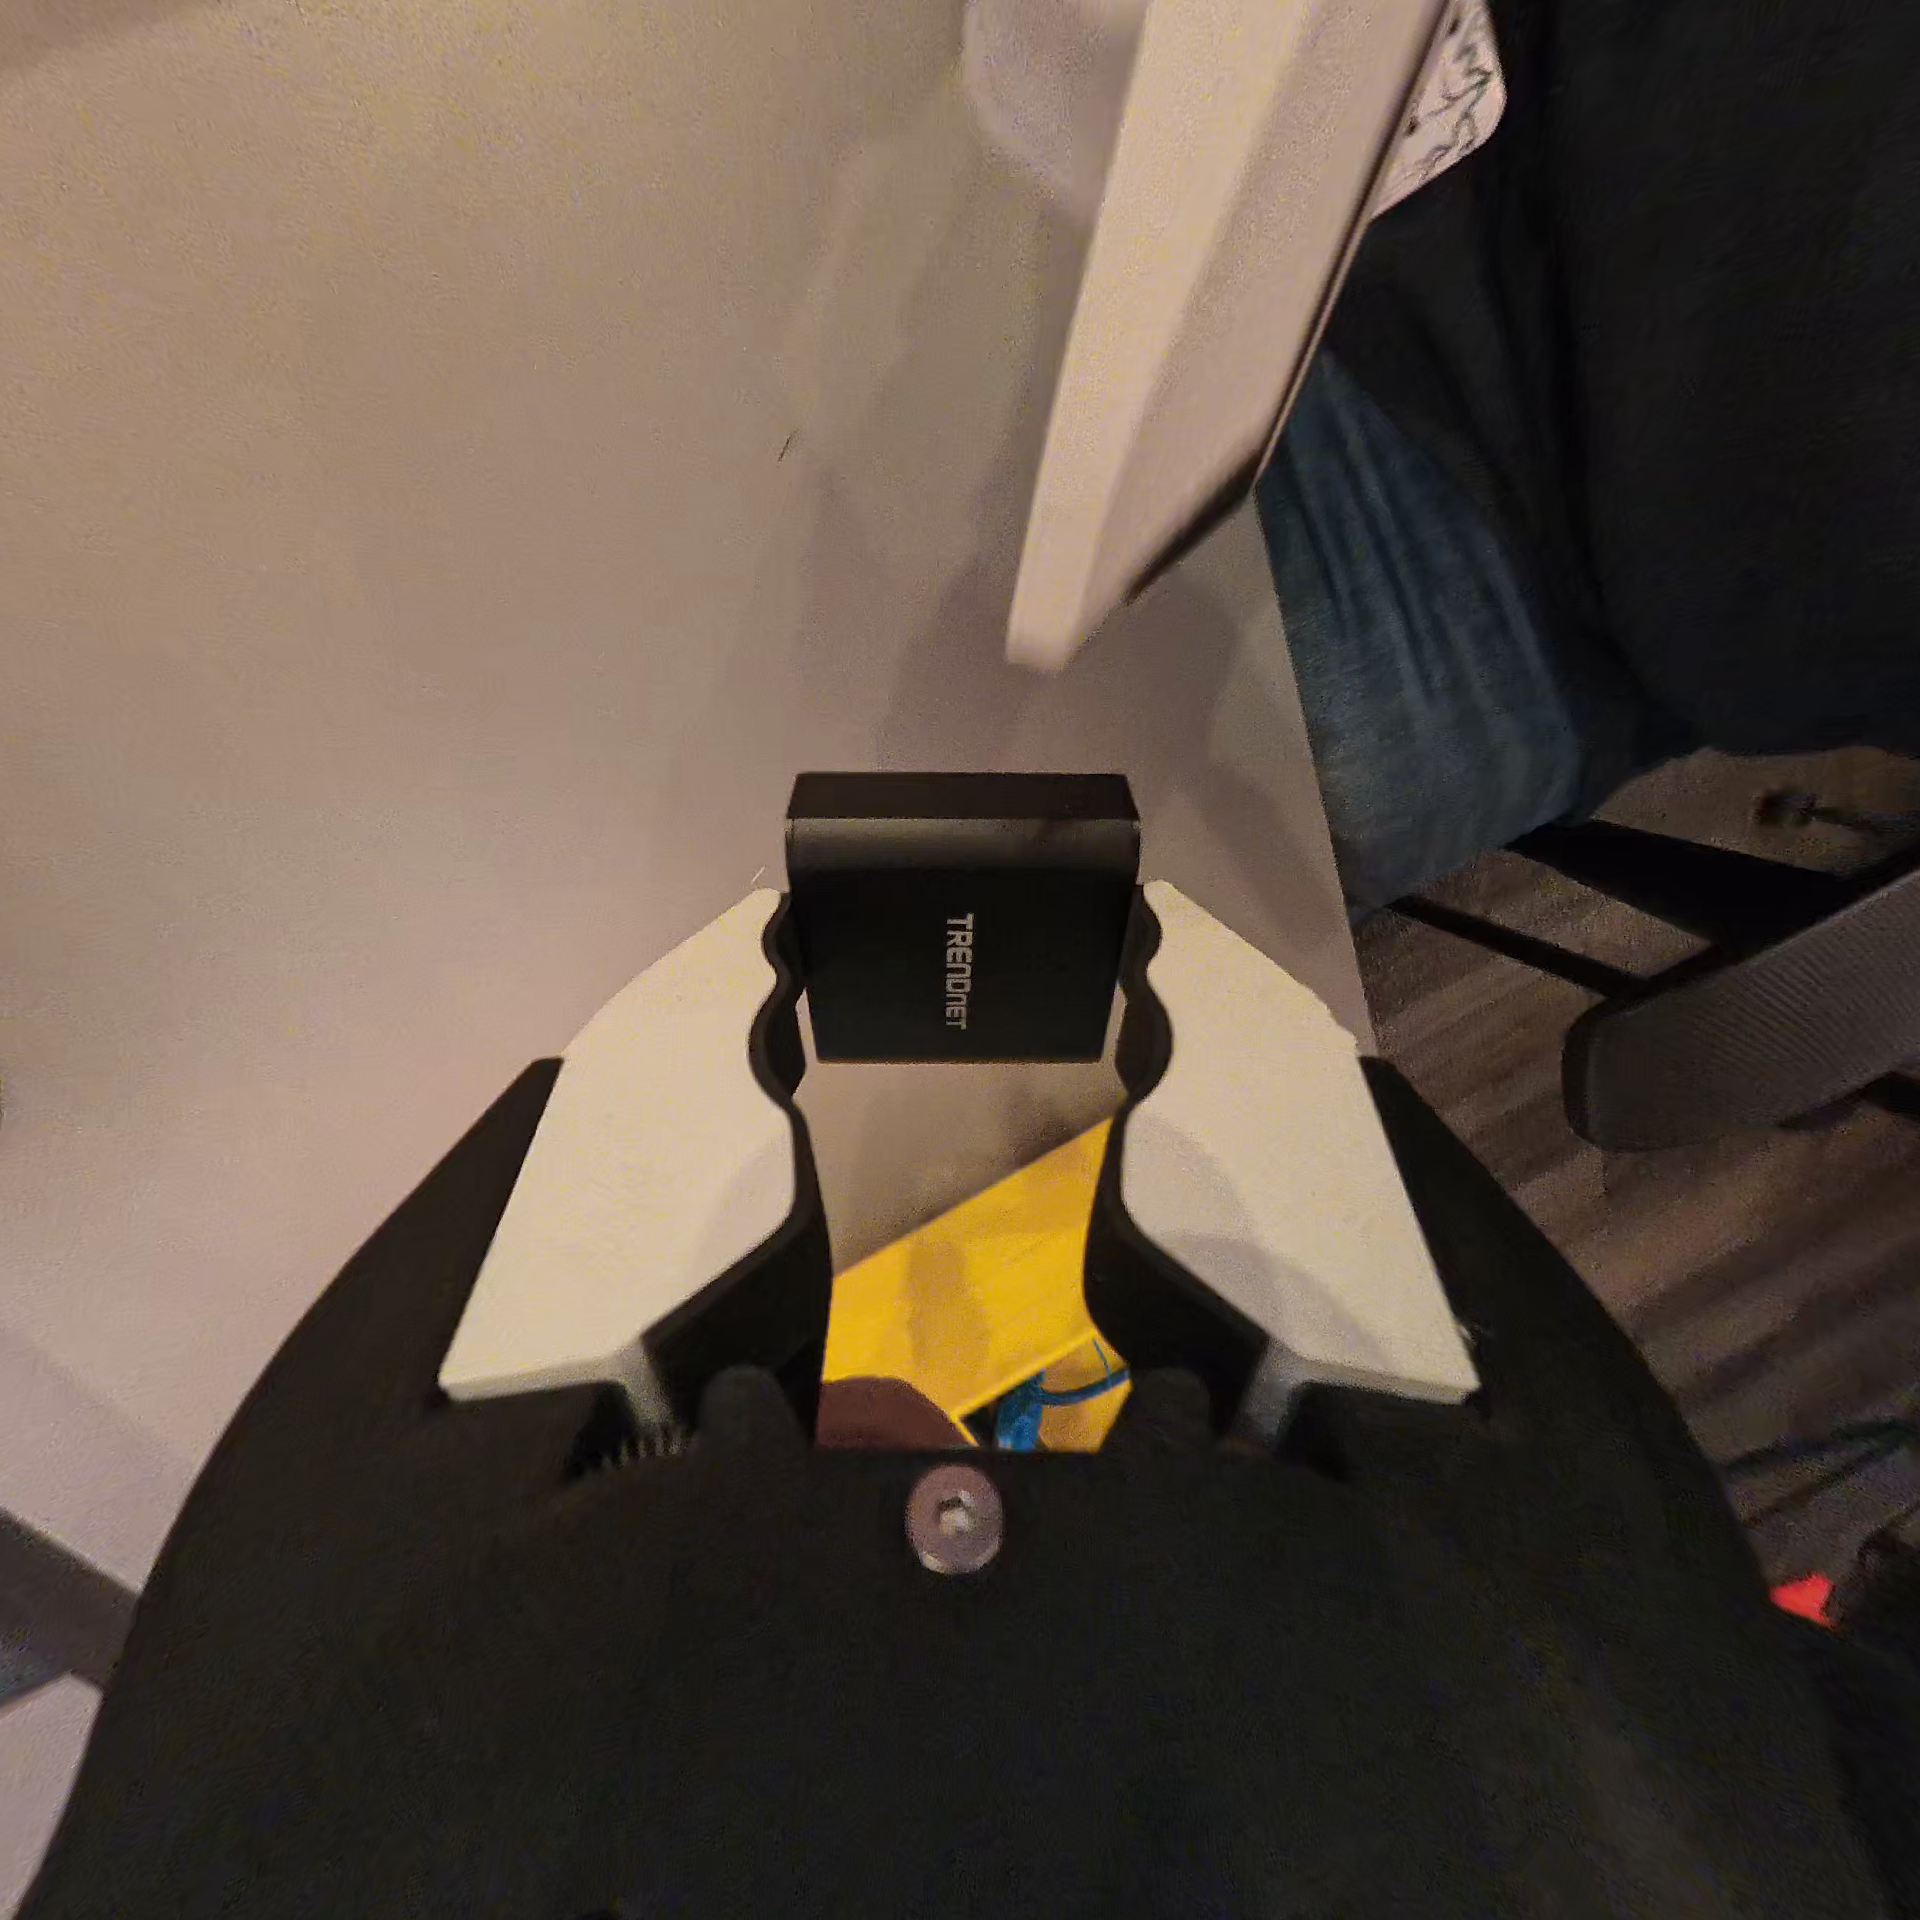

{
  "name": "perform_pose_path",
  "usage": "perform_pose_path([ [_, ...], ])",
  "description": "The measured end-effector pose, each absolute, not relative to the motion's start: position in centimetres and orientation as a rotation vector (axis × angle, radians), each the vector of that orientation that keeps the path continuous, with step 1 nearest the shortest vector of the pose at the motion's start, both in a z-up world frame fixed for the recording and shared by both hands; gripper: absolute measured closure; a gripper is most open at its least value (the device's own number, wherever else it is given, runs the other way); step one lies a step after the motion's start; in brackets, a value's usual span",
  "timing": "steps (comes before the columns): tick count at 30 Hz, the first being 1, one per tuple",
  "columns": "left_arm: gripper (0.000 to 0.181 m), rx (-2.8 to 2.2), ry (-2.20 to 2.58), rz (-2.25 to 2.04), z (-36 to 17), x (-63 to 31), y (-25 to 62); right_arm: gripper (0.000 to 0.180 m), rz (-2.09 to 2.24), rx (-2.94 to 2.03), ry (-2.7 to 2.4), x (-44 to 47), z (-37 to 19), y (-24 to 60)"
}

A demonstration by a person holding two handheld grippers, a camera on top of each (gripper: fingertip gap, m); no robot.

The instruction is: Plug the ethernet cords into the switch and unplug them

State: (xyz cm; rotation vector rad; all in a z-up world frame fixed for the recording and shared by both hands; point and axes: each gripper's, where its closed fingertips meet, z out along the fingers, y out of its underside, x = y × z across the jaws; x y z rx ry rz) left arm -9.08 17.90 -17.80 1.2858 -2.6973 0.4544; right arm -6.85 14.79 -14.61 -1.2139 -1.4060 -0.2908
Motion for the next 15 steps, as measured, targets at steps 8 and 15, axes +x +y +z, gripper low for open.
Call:
perform_pose_path([
  [8, 0.122, 1.072, -2.68, 0.529, -17.7, -5.9, 13.2, 0.157, -0.458, -1.148, -1.478, -6.7, -16.6, 15.4],
  [15, 0.091, 1.727, -2.76, 0.807, -13.9, -1.6, 16.9, 0.157, -0.557, -1.299, -1.19, -1.5, -14.8, 17.8],
])
